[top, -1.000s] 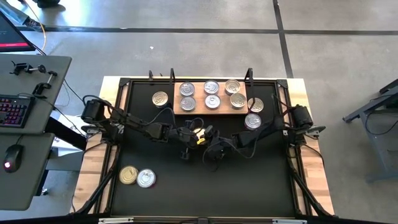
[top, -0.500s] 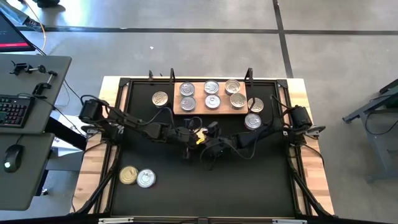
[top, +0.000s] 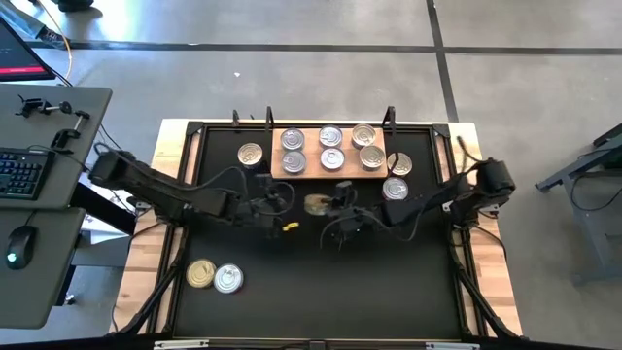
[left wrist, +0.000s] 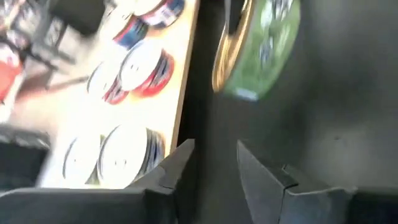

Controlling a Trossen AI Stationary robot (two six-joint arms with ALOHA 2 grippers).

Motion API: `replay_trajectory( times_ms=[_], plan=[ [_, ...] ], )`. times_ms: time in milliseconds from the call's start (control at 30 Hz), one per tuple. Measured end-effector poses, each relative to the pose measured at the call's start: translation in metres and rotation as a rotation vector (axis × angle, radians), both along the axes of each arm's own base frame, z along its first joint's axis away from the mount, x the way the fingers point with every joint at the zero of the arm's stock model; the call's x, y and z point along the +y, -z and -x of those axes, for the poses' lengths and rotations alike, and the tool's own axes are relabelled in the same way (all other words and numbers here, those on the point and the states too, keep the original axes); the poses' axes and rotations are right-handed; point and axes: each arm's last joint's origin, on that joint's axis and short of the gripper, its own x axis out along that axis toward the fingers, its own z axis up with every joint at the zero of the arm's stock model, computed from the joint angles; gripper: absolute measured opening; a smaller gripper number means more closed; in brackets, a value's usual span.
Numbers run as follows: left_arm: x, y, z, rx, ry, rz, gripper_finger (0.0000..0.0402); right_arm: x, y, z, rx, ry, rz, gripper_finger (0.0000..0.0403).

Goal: Stack canned seafood by type on shelf
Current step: Stack the green tuna can on top of the green tuna can

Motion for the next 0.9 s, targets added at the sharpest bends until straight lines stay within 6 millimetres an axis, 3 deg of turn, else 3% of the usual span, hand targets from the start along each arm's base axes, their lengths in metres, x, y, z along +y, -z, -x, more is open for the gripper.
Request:
replay_trajectory(
  times_ms=[167,333,400,667,800,900],
  plan=[
    [0.002,-0.001,0.036,-0.070,-0.069,0.101,0.0113,-0.010,-0.046,-0.015,0.000,0.056,0.014,0.0117],
    [0.007,0.010,0.065,-0.188,-0.145,0.196,0.0103,-0.046,-0.078,-0.043,0.050,0.130,0.062,0.0117],
    [0.007,0.015,0.073,-0.215,-0.166,0.230,0.0100,-0.069,-0.080,-0.056,0.077,0.134,0.094,0.0117],
    [0.005,0.030,0.086,-0.261,-0.188,0.254,0.0097,-0.162,-0.052,-0.107,0.163,0.094,0.214,0.0117],
    [0.004,0.033,0.086,-0.264,-0.183,0.258,0.0097,-0.192,-0.034,-0.126,0.235,0.103,0.247,0.0117],
    [0.002,0.032,0.086,-0.269,-0.178,0.262,0.0097,-0.202,-0.028,-0.137,0.280,0.100,0.253,0.0117]
  ],
)
